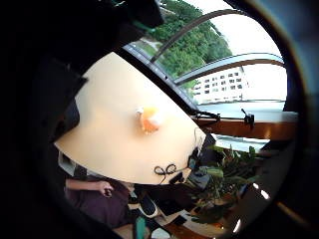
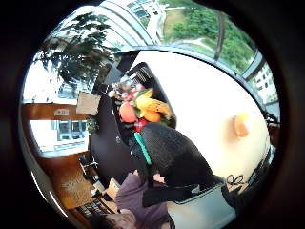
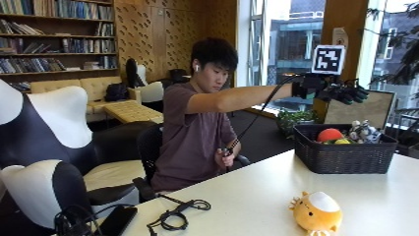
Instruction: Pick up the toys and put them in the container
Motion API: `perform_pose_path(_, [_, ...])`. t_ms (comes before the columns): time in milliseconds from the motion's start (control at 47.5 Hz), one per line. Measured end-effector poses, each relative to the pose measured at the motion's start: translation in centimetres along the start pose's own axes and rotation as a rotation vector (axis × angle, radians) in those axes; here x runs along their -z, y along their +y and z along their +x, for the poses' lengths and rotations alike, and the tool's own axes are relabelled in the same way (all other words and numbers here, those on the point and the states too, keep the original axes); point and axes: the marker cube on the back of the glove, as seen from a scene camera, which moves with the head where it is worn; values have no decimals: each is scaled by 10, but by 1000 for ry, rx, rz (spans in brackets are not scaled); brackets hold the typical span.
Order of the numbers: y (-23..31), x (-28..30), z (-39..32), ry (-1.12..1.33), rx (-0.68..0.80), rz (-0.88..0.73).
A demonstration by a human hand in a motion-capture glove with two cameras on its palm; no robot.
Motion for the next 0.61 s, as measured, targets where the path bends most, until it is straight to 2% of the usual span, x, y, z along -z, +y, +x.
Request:
perform_pose_path(105, [5,-23,65,61,-171,-13])
perform_pose_path(168, [5,-45,102,77,-222,-17])
perform_pose_path(253, [6,-93,158,79,-220,-70])
perform_pose_path(358, [-1,-169,186,10,-383,-151])
perform_pose_path(505, [0,-269,196,-87,-363,-312])
perform_pose_path(610, [-1,-294,199,-156,-335,-235])
